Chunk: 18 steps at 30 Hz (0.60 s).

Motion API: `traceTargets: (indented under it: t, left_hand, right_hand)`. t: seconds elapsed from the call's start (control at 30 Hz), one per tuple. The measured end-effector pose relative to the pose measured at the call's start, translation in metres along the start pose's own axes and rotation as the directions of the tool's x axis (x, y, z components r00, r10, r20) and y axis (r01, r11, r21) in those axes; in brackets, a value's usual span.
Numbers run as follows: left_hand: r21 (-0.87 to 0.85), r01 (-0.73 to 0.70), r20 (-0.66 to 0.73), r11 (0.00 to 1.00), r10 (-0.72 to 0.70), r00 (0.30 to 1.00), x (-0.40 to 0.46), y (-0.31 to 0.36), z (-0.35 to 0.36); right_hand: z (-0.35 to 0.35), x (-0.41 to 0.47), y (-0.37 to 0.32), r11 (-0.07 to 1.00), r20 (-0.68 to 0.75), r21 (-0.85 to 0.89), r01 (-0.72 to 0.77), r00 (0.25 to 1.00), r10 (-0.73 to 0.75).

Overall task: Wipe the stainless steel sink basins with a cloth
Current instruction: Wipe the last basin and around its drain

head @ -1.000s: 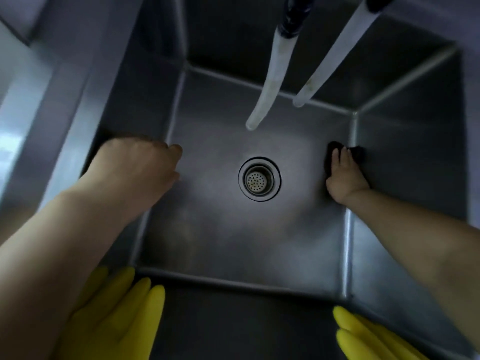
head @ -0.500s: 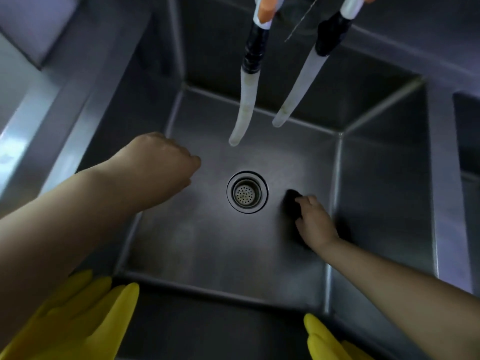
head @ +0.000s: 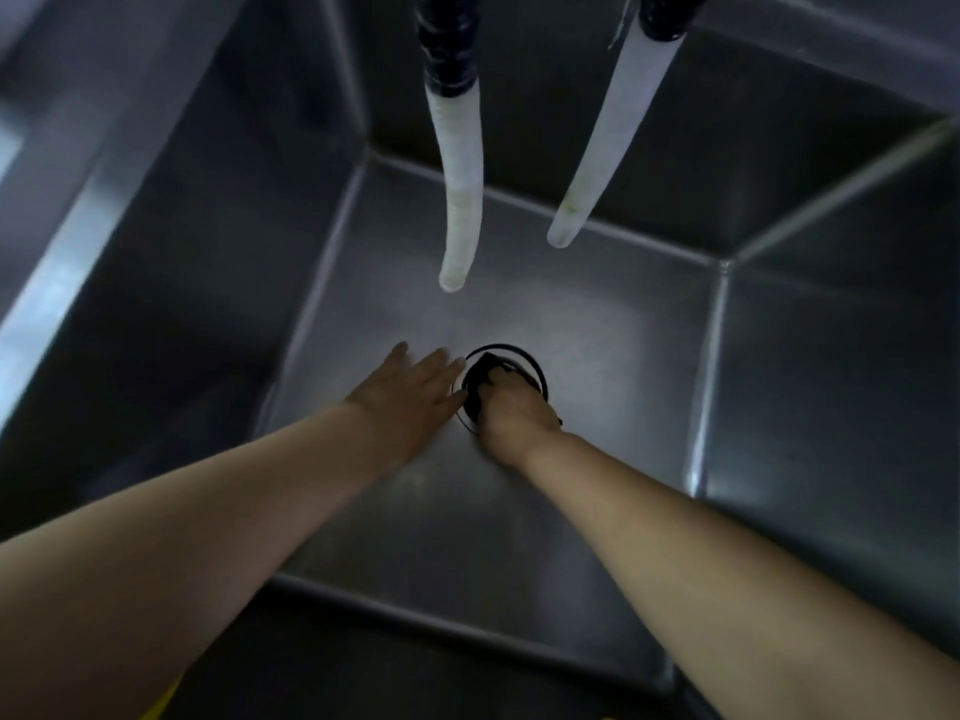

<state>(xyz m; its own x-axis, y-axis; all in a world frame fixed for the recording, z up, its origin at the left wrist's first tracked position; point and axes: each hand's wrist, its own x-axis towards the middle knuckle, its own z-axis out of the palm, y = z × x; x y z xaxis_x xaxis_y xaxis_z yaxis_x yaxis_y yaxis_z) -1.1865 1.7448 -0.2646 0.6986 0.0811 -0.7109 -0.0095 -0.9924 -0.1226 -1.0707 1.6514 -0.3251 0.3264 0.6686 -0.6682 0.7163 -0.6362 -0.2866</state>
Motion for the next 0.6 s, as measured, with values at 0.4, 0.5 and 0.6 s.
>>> traceTargets:
  t: [0.4,0.5,0.6]
  left_hand:
    - [-0.215,0.17,0.151,0.962,-0.139,0.979,0.029,0.019,0.01]
    - [-0.241,0.19,0.163,0.952,-0.153,0.975,0.03,0.023,0.008]
    - [-0.227,0.187,0.139,0.956,-0.158,0.978,0.029,0.024,0.006]
  right_hand:
    - [-0.014,0.002,0.001,0.999,0.085,-0.019,0.026,0.996,-0.024]
    - [-0.01,0.006,0.001,0.993,0.056,-0.103,0.062,0.997,-0.057]
    - [-0.001,-0.003,0.013,0.971,-0.105,-0.104,0.217,0.968,-0.228]
